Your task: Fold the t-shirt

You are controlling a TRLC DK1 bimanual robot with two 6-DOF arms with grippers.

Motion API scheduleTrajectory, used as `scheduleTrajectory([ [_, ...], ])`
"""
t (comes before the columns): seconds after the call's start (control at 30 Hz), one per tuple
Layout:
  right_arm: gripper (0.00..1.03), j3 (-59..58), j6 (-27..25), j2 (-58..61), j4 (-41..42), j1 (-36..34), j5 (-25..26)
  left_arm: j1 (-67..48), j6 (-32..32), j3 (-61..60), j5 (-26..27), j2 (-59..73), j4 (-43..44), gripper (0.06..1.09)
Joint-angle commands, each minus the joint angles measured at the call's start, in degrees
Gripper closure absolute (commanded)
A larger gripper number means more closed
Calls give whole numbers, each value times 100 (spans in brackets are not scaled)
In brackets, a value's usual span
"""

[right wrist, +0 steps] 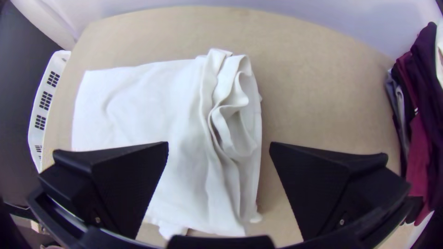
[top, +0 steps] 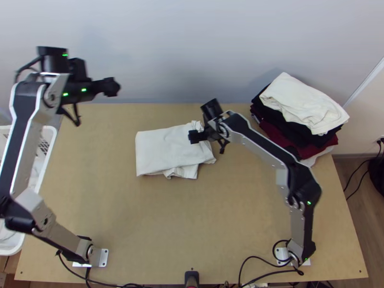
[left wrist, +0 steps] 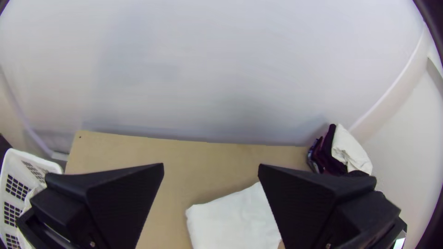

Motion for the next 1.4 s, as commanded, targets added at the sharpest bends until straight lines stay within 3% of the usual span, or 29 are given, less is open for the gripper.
scheduleTrajectory([
  [0.0,4,276,-173,330,-38,16,336,254,129,-367,-13,-368,-44,9],
  [0.27,4,136,-120,559,-3,-221,318,605,243,-859,-13,-816,-44,9],
  [0.57,4,30,566,568,15,-872,-1984,825,261,-1299,-22,-1212,-44,9],
  [0.83,4,-14,645,875,23,-1127,-2986,1010,357,-1325,-22,-1432,-71,9],
  [1.37,4,-23,671,1042,199,-1153,-3347,1124,401,-1141,-22,-1572,-334,9],
])
